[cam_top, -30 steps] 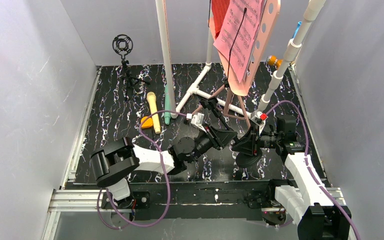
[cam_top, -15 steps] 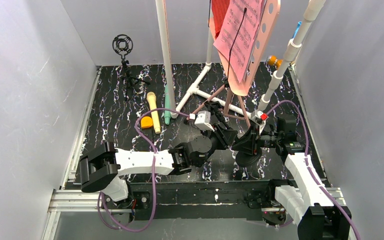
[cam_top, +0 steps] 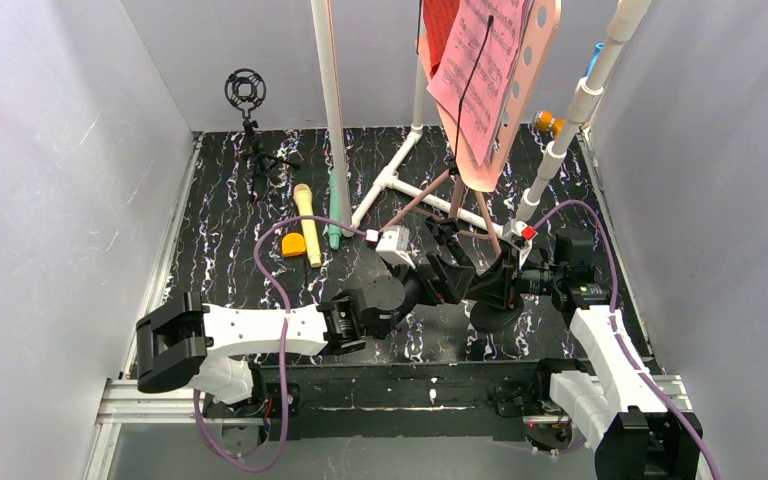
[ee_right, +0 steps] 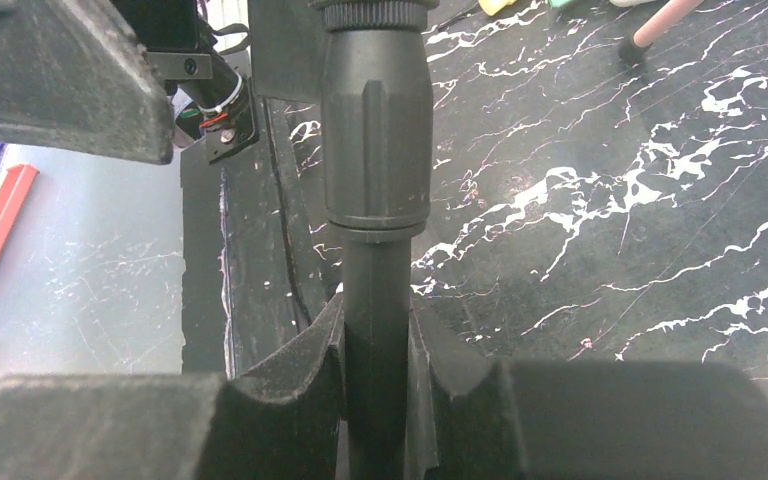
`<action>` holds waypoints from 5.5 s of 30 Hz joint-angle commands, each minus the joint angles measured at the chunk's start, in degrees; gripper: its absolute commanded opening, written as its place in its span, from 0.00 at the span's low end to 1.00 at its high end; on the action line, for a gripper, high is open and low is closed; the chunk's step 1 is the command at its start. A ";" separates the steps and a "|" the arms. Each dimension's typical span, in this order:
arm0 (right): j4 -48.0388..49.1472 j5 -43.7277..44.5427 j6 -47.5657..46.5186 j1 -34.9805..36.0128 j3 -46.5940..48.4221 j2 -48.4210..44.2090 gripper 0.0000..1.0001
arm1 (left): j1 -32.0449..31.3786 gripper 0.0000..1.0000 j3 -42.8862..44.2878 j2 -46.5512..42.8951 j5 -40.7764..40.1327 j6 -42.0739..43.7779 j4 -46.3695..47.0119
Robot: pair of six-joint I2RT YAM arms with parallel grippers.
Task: Pack up the instrument practice props
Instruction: Unscrew the knob on the microphone stand, then place the microphone stand at the center of the board.
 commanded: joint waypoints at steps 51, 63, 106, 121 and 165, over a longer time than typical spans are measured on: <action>2.83 -3.86 0.59 -0.10 0.69 -1.12 0.01 | 8.87 0.26 -6.00 17.98 23.99 3.92 45.61; 3.01 -4.44 0.76 -0.10 0.23 -1.12 0.66 | 9.05 0.00 -8.08 15.31 24.33 8.79 45.70; 0.35 7.74 -2.58 -2.48 1.63 -3.45 0.95 | 17.75 0.00 -16.95 -45.32 -3.80 36.80 -27.74; 0.14 8.96 -2.54 -2.48 1.77 -4.80 0.95 | 46.11 0.00 -10.58 -39.29 3.02 41.81 -31.28; 1.29 7.97 -1.62 -2.48 1.55 -2.37 0.96 | 85.35 0.10 6.58 7.75 20.95 42.71 -4.39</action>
